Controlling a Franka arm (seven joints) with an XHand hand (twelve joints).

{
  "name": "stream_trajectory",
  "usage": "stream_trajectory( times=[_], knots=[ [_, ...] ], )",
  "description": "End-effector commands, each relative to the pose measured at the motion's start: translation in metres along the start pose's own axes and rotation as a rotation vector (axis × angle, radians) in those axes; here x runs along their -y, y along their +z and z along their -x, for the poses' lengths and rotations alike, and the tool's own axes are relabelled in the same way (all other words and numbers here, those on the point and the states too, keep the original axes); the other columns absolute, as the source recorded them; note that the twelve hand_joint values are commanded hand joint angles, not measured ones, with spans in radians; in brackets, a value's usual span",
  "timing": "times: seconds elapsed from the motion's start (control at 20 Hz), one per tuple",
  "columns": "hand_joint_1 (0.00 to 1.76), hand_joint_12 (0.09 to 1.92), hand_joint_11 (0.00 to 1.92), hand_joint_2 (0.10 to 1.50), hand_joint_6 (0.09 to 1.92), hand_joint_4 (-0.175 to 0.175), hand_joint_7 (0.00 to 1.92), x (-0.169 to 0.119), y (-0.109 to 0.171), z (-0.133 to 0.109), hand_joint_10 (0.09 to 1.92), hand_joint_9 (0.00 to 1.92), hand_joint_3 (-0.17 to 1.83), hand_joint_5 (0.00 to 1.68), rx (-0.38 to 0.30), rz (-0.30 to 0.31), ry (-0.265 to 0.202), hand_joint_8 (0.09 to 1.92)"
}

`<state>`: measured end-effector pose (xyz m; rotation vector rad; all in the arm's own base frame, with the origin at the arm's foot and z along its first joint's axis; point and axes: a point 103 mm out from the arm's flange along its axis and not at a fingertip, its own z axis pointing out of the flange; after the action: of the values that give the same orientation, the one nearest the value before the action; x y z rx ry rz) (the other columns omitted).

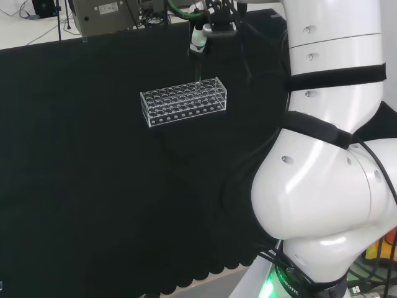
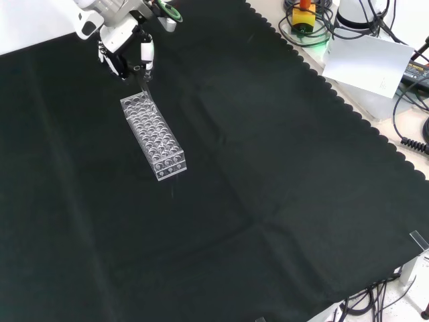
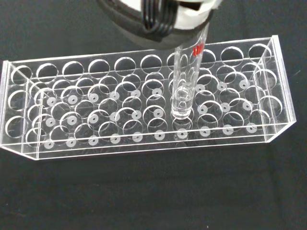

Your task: Put the test tube back in the rack.

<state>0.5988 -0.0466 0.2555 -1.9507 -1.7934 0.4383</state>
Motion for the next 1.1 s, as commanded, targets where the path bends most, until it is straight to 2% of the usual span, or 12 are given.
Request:
stream_trajectory(
  times=[0.05,0.3,1.1],
  knots=[
    [1.42,1.22,0.70,0.96,0.28,-0.175,1.36,-0.009,0.006,0.004,0.09,1.40,0.00,1.29,-0.002,-0.011,-0.006,0.72],
    [1.42,1.22,0.70,0.96,0.28,-0.175,1.36,-0.014,0.020,0.007,0.09,1.40,0.00,1.29,-0.004,-0.010,-0.015,0.72],
    [1.42,1.22,0.70,0.96,0.27,-0.175,1.36,-0.015,0.044,-0.004,0.09,1.40,0.00,1.29,-0.017,-0.050,-0.042,0.72]
  ],
)
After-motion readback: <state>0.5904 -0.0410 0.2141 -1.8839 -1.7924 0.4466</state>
